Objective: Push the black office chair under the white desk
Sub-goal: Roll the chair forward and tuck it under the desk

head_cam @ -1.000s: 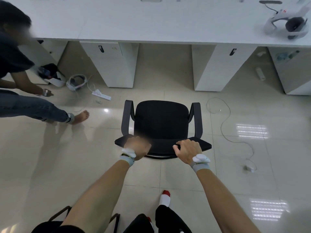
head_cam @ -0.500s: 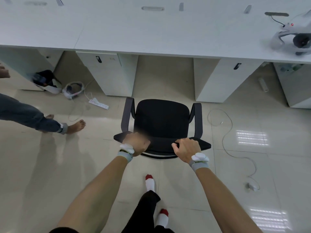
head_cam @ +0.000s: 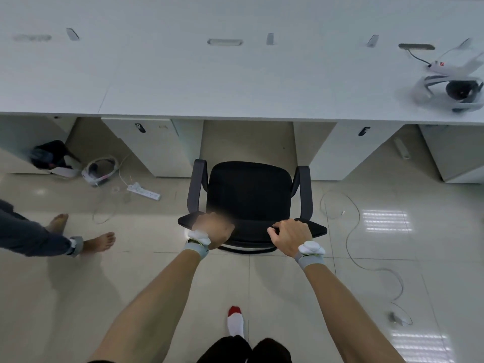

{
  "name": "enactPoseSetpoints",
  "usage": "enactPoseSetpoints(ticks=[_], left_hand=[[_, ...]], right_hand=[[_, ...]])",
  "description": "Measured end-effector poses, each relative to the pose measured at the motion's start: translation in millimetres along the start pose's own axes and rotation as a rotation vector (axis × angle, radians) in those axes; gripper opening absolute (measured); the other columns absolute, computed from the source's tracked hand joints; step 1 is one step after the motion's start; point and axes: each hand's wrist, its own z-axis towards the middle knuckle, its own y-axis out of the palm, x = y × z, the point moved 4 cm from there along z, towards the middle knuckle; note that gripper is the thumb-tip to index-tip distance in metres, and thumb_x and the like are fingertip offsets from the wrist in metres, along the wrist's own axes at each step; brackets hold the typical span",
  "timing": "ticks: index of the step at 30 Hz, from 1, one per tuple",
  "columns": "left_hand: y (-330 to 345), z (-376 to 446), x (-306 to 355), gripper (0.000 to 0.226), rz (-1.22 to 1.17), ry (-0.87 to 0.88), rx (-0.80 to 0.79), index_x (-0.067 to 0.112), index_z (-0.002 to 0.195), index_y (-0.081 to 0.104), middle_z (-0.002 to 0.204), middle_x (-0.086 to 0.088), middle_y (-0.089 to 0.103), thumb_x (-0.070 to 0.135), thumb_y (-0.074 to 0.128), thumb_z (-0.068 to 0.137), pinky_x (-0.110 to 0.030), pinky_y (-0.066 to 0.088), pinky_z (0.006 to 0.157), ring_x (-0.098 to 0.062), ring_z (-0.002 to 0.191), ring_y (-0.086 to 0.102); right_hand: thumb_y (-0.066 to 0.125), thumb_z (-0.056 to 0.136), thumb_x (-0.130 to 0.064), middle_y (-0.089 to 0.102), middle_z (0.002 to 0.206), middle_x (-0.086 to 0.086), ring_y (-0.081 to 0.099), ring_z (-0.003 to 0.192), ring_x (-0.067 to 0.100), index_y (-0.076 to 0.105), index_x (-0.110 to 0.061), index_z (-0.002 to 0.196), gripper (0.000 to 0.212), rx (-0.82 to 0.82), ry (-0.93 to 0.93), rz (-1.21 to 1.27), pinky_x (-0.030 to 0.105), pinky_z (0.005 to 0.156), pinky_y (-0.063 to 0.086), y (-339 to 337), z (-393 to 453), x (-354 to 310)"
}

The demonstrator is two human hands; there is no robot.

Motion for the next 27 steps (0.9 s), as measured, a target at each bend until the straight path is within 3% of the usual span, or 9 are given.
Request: enactPoseSetpoints(ticks=[7,12,27], left_hand=[[-23,67,-8,0.046,-0.024,0.014,0.005,0.012,0.072,0.066,0.071,-0.005,0.058,0.038,0.044,0.103,-0.034,0.037,0.065,-0.031,0.067,0.053],[-39,118,-12,0.049,-0.021,0.009,0.014,0.009,0.075,0.072,0.07,-0.006,0.059,0.038,0.043,0.103,-0.034,0.038,0.063,-0.031,0.066,0.053],[-97,269,-19,0.047,-0.01,-0.026,0.002,0.014,0.079,0.075,0.073,-0.004,0.059,0.04,0.044,0.103,-0.034,0.038,0.064,-0.031,0.068,0.053]], right_hand=[[0.045,0.106,-0.049,0.084,0.1,0.005,0.076,0.095,0.033,0.085,-0.025,0.117,0.048,-0.021,0.028,0.0,0.038,0.084,0.059,-27,68,5],[0.046,0.107,-0.049,0.084,0.099,0.004,0.077,0.094,0.032,0.084,-0.029,0.126,0.047,-0.007,0.027,0.022,0.038,0.084,0.06,-47,117,9],[0.046,0.106,-0.052,0.085,0.102,0.005,0.078,0.098,0.033,0.084,-0.029,0.125,0.048,-0.014,0.012,0.023,0.038,0.085,0.057,-108,271,31]])
